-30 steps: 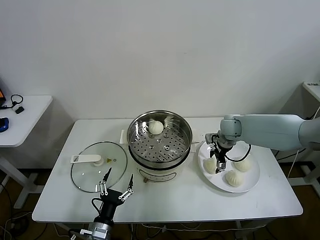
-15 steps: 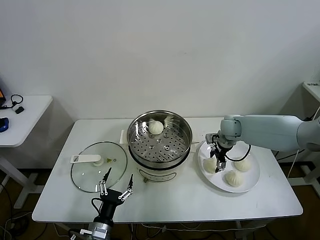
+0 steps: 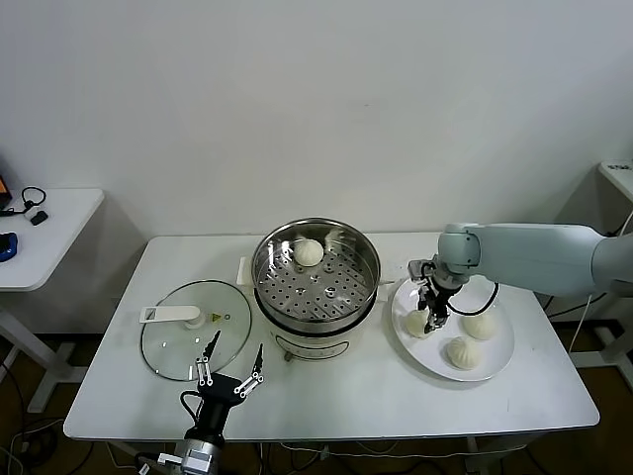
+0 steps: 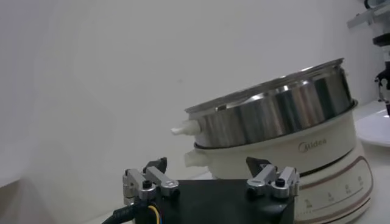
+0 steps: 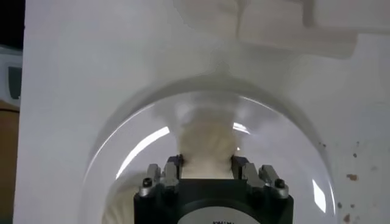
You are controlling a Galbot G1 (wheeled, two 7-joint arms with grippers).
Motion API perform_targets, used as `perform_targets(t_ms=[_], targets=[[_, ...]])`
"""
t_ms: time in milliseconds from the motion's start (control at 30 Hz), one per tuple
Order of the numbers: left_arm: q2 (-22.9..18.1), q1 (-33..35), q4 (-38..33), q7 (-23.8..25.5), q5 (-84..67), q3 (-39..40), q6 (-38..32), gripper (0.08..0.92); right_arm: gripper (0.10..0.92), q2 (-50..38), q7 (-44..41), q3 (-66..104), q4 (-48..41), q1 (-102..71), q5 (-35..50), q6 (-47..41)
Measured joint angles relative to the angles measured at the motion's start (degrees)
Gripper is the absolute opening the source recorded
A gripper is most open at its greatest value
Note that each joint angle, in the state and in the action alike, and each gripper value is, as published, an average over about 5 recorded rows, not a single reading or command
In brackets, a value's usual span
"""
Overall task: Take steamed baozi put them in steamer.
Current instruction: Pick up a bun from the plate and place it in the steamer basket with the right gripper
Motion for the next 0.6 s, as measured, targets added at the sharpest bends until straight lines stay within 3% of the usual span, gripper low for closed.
perform_targets(t_ms=[600], targets=[[0.00, 0.13, -0.18, 0.13, 0.86, 0.97, 0.07, 0.823, 0.557, -1.21, -5.34, -7.11, 8.49, 20.07, 6.55, 2.46]])
